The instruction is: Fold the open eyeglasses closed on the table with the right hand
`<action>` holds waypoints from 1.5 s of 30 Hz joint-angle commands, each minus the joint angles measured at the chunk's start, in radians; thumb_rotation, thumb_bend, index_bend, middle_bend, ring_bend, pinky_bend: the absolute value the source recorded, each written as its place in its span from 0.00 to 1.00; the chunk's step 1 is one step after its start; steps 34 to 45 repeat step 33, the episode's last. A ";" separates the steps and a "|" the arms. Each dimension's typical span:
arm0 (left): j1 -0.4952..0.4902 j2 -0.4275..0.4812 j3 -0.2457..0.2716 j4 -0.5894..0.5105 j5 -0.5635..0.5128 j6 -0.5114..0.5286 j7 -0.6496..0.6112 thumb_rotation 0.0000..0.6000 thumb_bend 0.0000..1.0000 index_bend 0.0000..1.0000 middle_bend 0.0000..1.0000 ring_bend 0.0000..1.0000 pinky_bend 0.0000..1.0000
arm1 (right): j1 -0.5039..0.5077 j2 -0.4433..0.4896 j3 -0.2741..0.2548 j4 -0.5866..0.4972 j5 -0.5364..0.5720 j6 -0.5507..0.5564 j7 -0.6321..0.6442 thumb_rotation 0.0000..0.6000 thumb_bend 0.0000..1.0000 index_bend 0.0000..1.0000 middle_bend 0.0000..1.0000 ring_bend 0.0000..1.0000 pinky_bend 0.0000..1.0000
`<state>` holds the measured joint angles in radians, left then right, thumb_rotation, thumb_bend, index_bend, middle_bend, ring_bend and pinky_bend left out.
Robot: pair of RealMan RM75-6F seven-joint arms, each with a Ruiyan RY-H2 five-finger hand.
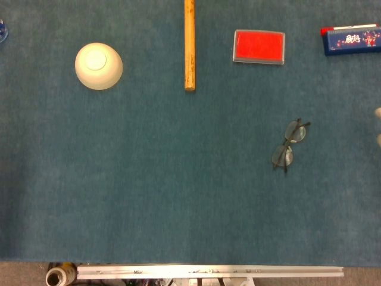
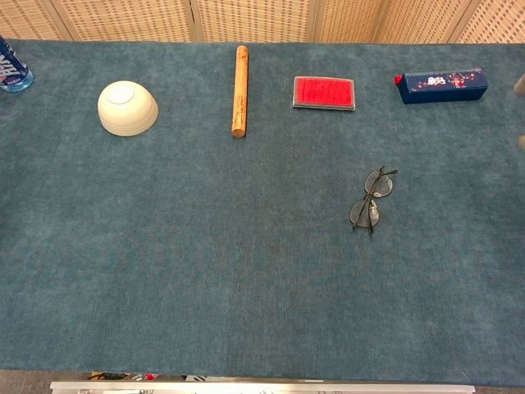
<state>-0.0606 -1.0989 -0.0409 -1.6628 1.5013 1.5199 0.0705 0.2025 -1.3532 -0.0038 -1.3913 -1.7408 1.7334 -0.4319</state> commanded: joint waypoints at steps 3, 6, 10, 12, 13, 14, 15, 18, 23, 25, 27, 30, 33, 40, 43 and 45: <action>-0.001 -0.001 0.000 0.003 0.001 -0.002 0.001 1.00 0.44 0.42 0.34 0.15 0.32 | -0.039 0.009 0.015 0.041 0.036 0.027 0.055 1.00 0.04 0.46 0.44 0.28 0.47; -0.002 -0.004 0.001 0.003 0.001 -0.004 0.008 1.00 0.44 0.42 0.34 0.15 0.32 | -0.058 0.012 0.022 0.063 0.050 0.038 0.089 1.00 0.04 0.46 0.44 0.28 0.47; -0.004 -0.006 0.001 0.004 -0.001 -0.008 0.015 1.00 0.44 0.42 0.34 0.15 0.32 | -0.079 0.013 0.035 0.083 0.066 0.053 0.122 1.00 0.04 0.46 0.44 0.28 0.47; -0.004 -0.007 0.001 0.003 -0.002 -0.008 0.015 1.00 0.44 0.42 0.34 0.15 0.32 | -0.087 0.011 0.044 0.089 0.076 0.061 0.136 1.00 0.04 0.46 0.44 0.28 0.47; -0.004 -0.007 0.000 0.003 -0.003 -0.008 0.014 1.00 0.44 0.42 0.34 0.15 0.32 | -0.093 0.010 0.048 0.091 0.083 0.065 0.143 1.00 0.04 0.46 0.44 0.28 0.47; -0.005 -0.007 -0.001 0.003 -0.005 -0.009 0.014 1.00 0.44 0.42 0.34 0.15 0.32 | -0.100 0.010 0.054 0.092 0.094 0.068 0.154 1.00 0.04 0.46 0.44 0.28 0.47; -0.006 -0.007 -0.002 0.003 -0.007 -0.011 0.014 1.00 0.44 0.42 0.34 0.15 0.32 | -0.106 0.010 0.058 0.093 0.102 0.070 0.160 1.00 0.04 0.46 0.44 0.28 0.47; -0.008 -0.008 -0.003 0.004 -0.012 -0.016 0.016 1.00 0.44 0.42 0.34 0.15 0.32 | -0.122 0.017 0.070 0.096 0.118 0.083 0.176 1.00 0.04 0.46 0.44 0.28 0.47; -0.008 -0.013 0.001 0.010 -0.013 -0.020 0.025 1.00 0.44 0.42 0.34 0.15 0.32 | -0.147 0.029 0.087 0.106 0.139 0.101 0.210 1.00 0.04 0.46 0.44 0.28 0.47; -0.006 -0.014 0.002 0.010 -0.015 -0.019 0.027 1.00 0.44 0.42 0.34 0.15 0.32 | -0.156 0.030 0.091 0.117 0.155 0.095 0.224 1.00 0.04 0.46 0.44 0.28 0.47; -0.004 -0.014 0.002 0.011 -0.017 -0.016 0.029 1.00 0.44 0.42 0.34 0.15 0.32 | -0.163 0.029 0.094 0.128 0.169 0.086 0.238 1.00 0.04 0.46 0.44 0.28 0.47; 0.002 -0.013 0.004 0.010 -0.017 -0.010 0.031 1.00 0.44 0.42 0.34 0.15 0.32 | -0.167 0.024 0.099 0.146 0.182 0.073 0.263 1.00 0.04 0.46 0.44 0.28 0.47; 0.003 -0.013 0.005 0.008 -0.015 -0.007 0.032 1.00 0.44 0.42 0.34 0.15 0.32 | -0.170 0.018 0.099 0.159 0.181 0.067 0.279 1.00 0.04 0.46 0.44 0.28 0.47; 0.003 -0.013 0.005 0.008 -0.015 -0.007 0.032 1.00 0.44 0.42 0.34 0.15 0.32 | -0.170 0.018 0.099 0.159 0.181 0.067 0.279 1.00 0.04 0.46 0.44 0.28 0.47; 0.003 -0.013 0.005 0.008 -0.015 -0.007 0.032 1.00 0.44 0.42 0.34 0.15 0.32 | -0.170 0.018 0.099 0.159 0.181 0.067 0.279 1.00 0.04 0.46 0.44 0.28 0.47; 0.003 -0.013 0.005 0.008 -0.015 -0.007 0.032 1.00 0.44 0.42 0.34 0.15 0.32 | -0.170 0.018 0.099 0.159 0.181 0.067 0.279 1.00 0.04 0.46 0.44 0.28 0.47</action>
